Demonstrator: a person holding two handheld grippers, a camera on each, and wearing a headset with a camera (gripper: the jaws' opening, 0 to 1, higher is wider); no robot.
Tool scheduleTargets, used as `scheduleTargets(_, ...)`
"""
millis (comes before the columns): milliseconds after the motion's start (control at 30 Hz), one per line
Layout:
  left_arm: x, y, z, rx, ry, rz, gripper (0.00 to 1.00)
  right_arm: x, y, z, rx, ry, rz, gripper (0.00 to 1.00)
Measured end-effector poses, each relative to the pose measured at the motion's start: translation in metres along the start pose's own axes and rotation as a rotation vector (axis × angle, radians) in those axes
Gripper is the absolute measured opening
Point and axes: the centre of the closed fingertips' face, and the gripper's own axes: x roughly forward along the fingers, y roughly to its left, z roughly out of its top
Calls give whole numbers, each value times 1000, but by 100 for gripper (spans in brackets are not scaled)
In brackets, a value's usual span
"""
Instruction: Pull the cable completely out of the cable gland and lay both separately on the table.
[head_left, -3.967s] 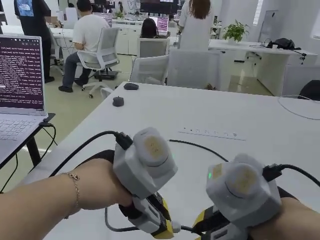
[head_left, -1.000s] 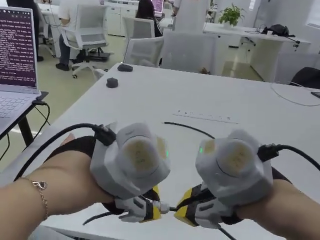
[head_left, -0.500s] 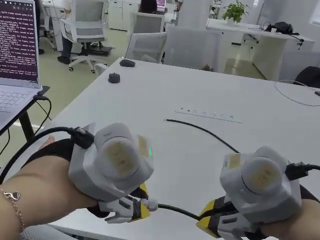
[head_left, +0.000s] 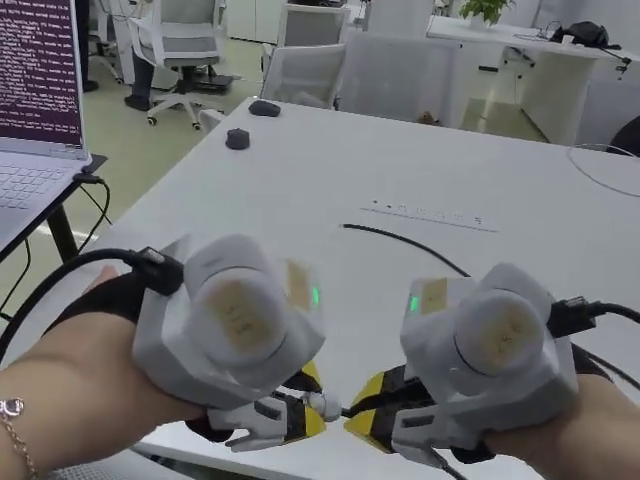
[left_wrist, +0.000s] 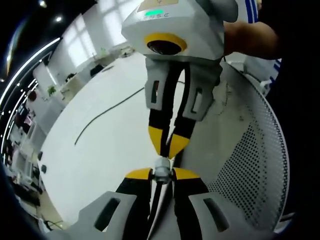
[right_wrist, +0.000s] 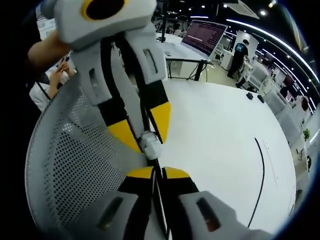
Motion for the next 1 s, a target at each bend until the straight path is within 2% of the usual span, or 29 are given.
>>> scheduleTargets(67,-2,3,-1,-3,0,9,16,-2,-3,-1,3,-10,0,4)
scheduleTargets(267,-8,13,-2,-37,-12,32,16,-8,-14,-13,10,4,-16,4)
scheduleTargets(333,-8,15,-4,-27,1,38,16,-9,-17,-18,10,19,-25,3)
scheduleTargets(467,-9,18,-8,-28,16,45,16,-12,-19,-28,13,37,-37,3)
scheduleTargets(567,-10,18,-5,-37,5,49,16,-13,-17,-29,23,26,-27,3)
scheduleTargets(600,-10,18,-4,-36,1,51,16,-12,-16,-31,17,34,-27,4)
scheduleTargets(633,-9,19,-3,-31,-1,55,16,-11,-17,-35,1,69,-33,7)
scheduleTargets(700,-10,22,-4,-14,8,74,16,-10,-17,-31,-11,62,-46,25)
scheduleTargets(733,-10,21,-4,-16,8,73,16,-9,-17,-26,-16,49,-49,28)
scheduleTargets(833,-12,18,-1,-22,-2,73,16,-7,-9,0,-42,-19,-21,21)
scheduleTargets(900,-13,16,2,-11,-15,74,16,-4,-5,19,-106,-52,-24,22)
scheduleTargets(967,-15,15,4,-9,-23,75,16,-1,3,30,-163,-57,9,19)
scheduleTargets(1000,-16,14,4,-11,-29,76,16,-1,3,32,-154,-54,9,13)
